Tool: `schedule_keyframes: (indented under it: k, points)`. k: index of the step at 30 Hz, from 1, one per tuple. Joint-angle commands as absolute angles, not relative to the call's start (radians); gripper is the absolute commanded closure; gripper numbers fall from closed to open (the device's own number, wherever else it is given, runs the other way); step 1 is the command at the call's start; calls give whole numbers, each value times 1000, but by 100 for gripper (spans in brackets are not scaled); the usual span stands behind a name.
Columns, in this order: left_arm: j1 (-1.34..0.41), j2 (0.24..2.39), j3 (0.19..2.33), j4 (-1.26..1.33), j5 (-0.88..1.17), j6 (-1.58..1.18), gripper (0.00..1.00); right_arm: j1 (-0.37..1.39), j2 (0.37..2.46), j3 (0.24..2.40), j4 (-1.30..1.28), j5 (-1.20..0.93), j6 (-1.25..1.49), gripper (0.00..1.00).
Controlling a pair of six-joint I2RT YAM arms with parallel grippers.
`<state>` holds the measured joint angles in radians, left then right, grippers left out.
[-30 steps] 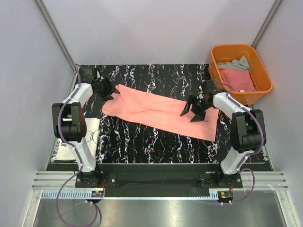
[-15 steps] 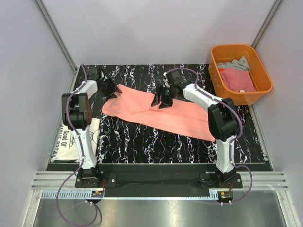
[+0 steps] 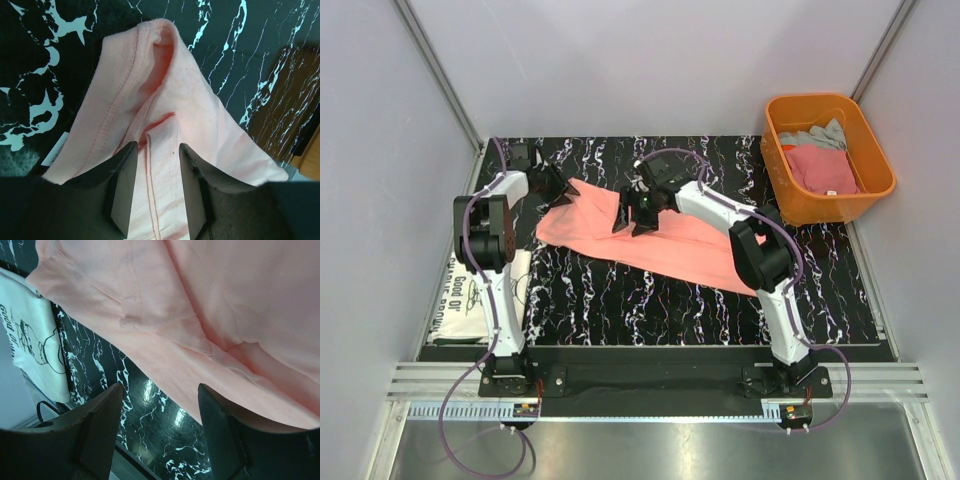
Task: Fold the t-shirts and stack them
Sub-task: Fold the tshirt
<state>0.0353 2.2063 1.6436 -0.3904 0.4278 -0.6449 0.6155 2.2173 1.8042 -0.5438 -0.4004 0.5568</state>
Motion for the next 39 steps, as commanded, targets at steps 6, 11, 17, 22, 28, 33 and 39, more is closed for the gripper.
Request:
schedule_keyframes:
  k: [6, 11, 17, 22, 28, 33, 39]
  points:
    - [26, 2252, 1703, -331, 469, -676, 63, 676, 2253, 1855, -496, -299, 693, 29]
    - [23, 2256, 1713, -307, 466, -687, 75, 698, 2260, 1838, -457, -265, 761, 34]
    - [17, 2240, 1715, -299, 459, -686, 91, 710, 2292, 1841, -387, -242, 857, 37]
    - [14, 2214, 1695, -296, 460, -684, 100, 724, 2318, 1878, -385, -233, 865, 37]
    - [5, 2163, 1677, -296, 471, -696, 100, 730, 2232, 1867, -437, -184, 519, 35]
    - [6, 2149, 1671, -296, 486, -715, 100, 732, 2232, 1922, -485, -236, 318, 41]
    - [5, 2135, 1651, -298, 482, -715, 100, 744, 2332, 2100, -574, -216, 200, 51]
